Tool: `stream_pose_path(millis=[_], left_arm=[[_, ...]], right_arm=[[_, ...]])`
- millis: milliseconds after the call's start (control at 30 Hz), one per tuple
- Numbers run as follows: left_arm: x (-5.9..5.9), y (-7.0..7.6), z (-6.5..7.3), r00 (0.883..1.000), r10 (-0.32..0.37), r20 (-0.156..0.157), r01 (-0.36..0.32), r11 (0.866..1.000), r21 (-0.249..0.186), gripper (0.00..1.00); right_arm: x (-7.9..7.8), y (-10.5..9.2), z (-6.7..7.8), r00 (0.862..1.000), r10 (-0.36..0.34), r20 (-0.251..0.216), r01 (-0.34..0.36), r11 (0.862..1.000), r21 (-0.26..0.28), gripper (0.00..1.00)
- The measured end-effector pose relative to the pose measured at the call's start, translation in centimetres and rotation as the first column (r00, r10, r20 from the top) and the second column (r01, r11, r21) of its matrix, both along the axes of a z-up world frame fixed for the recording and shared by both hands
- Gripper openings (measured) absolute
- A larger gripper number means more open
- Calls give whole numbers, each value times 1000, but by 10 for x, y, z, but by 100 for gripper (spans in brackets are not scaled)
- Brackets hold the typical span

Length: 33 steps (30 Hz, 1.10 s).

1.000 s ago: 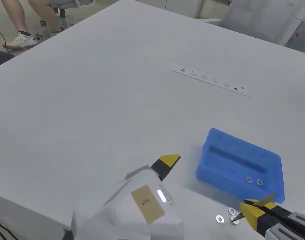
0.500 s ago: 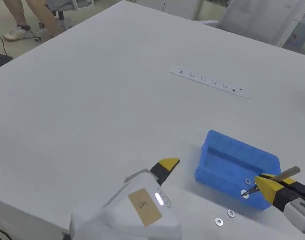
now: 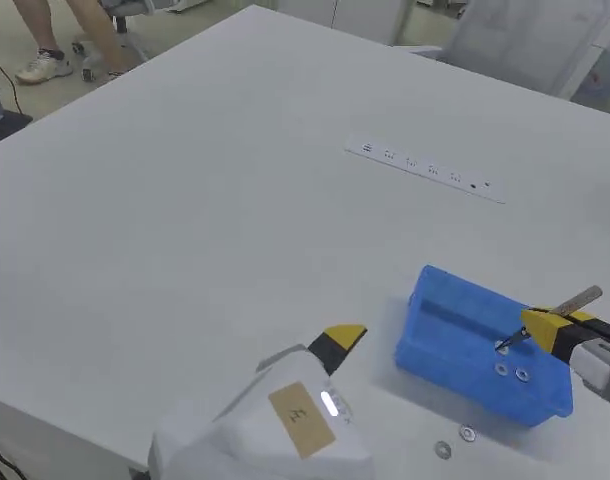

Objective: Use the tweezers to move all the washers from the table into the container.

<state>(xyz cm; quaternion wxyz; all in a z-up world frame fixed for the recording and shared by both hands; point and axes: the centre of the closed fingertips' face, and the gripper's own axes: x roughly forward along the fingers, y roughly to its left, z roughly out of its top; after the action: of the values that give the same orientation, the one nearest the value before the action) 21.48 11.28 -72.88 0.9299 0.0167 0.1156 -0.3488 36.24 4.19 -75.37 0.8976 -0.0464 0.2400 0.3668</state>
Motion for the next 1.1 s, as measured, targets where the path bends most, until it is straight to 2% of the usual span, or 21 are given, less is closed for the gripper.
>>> stream_pose_path(millis=[333,567,867,1100], left_arm=[[0,0,-3,1000,-3,-9,3,1000,12,91],[-1,0,-5,1000,-5,-14,5,1000,18,91],[-1,0,-6,1000,-7,-19,7,1000,24,90],[-2,0,-7,1000,-11,-23,12,1000,27,90]], right_arm=[[16,4,-30,998,-6,-55,4,999,-39,2],[16,9,-44,996,8,-84,-14,998,-68,3],[11,9,-37,998,10,-69,-15,998,-62,3],[6,7,-16,999,4,-32,-5,1000,-20,3]])
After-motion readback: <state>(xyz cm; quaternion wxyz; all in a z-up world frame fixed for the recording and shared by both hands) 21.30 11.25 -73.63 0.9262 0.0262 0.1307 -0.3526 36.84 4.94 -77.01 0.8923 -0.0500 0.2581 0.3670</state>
